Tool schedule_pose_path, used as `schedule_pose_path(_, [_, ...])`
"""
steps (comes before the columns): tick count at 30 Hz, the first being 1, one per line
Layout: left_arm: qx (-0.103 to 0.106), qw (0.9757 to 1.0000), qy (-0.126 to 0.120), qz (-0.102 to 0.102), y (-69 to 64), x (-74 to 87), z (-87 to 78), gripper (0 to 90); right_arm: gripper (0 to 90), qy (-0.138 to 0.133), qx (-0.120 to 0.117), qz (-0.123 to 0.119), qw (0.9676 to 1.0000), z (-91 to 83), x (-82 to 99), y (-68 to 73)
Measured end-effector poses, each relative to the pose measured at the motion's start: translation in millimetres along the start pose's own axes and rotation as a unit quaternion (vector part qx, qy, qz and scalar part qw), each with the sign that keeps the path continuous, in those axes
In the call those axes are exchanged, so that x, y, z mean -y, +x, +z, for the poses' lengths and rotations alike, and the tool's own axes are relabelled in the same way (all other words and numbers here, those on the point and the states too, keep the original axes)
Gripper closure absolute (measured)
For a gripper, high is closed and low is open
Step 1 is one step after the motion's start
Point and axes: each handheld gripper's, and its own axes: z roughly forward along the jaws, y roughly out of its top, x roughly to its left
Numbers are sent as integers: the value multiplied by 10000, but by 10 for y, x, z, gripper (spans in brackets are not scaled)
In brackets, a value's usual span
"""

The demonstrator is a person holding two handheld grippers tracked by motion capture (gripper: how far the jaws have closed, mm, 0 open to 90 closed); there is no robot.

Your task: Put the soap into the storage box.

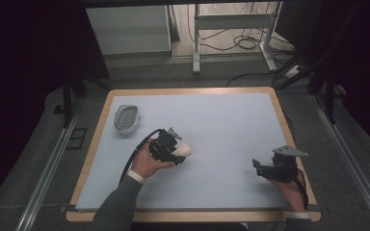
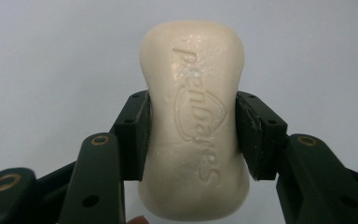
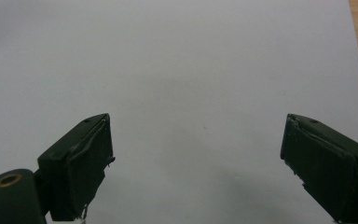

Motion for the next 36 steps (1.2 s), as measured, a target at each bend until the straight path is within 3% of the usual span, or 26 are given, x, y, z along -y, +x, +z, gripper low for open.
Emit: schedule_pose_path(36, [-258,9985,-34,-487,485,94,-148,494,89,45,20,18,10000,21,19,-19])
